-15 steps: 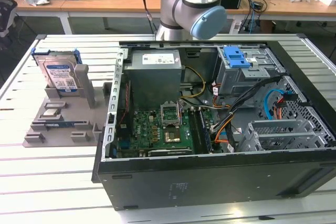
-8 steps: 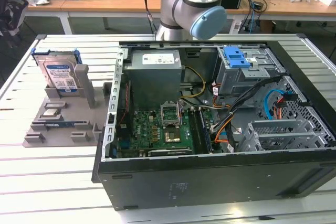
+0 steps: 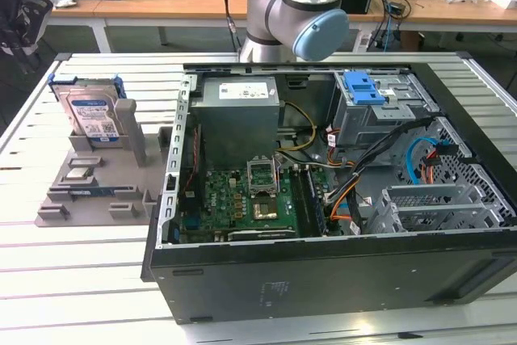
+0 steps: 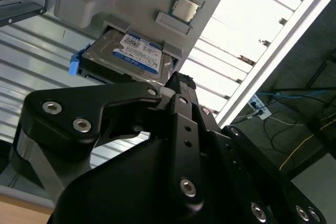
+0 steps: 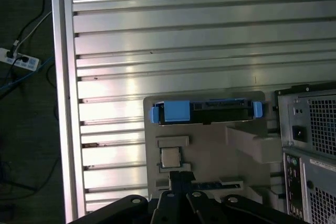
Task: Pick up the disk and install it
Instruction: 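Reach for the disk, then pick up the disk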
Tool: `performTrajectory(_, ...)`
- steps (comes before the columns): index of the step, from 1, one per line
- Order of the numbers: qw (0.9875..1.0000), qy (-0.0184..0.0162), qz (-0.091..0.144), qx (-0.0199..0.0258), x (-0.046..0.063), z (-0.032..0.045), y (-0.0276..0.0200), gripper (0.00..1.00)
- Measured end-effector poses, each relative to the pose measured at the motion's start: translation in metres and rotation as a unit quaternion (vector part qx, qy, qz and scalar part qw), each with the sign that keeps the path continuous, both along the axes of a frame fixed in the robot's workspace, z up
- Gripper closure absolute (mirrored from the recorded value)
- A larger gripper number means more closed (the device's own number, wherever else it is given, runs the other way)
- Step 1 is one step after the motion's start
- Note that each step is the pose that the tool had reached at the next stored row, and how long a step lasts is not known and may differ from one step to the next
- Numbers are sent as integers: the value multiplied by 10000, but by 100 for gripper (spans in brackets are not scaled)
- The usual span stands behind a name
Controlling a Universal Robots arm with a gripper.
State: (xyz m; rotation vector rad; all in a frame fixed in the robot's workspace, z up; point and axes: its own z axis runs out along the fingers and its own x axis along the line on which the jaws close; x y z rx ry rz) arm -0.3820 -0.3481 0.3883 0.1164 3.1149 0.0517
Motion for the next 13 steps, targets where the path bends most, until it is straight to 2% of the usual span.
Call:
performTrajectory(7,10000,0,5,0,2,0,0,89)
performTrajectory(10,9995,0,305,-2,2,0,0,89)
performTrajectory(11,9987,0,519,-2,2,0,0,89)
performTrajectory(13,9977,0,674,-2,2,0,0,89)
